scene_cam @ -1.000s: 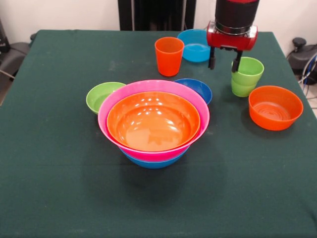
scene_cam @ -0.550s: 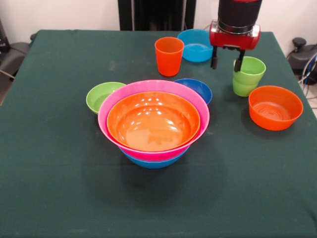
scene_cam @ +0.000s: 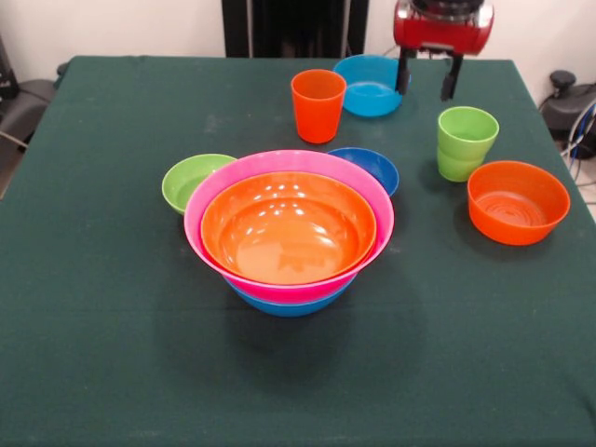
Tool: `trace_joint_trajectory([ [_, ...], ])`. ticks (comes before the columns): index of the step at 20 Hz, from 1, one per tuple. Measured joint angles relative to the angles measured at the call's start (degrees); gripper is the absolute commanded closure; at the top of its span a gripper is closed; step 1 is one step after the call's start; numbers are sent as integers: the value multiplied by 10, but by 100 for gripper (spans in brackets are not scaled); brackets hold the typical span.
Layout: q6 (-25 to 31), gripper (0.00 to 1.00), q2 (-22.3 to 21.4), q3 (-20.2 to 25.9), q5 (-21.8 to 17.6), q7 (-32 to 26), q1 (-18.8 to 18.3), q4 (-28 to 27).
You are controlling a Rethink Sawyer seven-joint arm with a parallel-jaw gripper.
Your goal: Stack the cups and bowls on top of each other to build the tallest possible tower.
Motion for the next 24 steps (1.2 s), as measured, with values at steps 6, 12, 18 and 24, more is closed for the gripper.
trace_joint_trajectory([
  [6, 37, 0, -32, 0, 0, 0, -2, 4],
  [12, 41, 0, -35, 0, 0, 0, -2, 4],
  [18, 41, 0, -40, 3, 0, 0, -22, 12],
  [24, 41, 0, -51, 5, 0, 0, -56, 29],
])
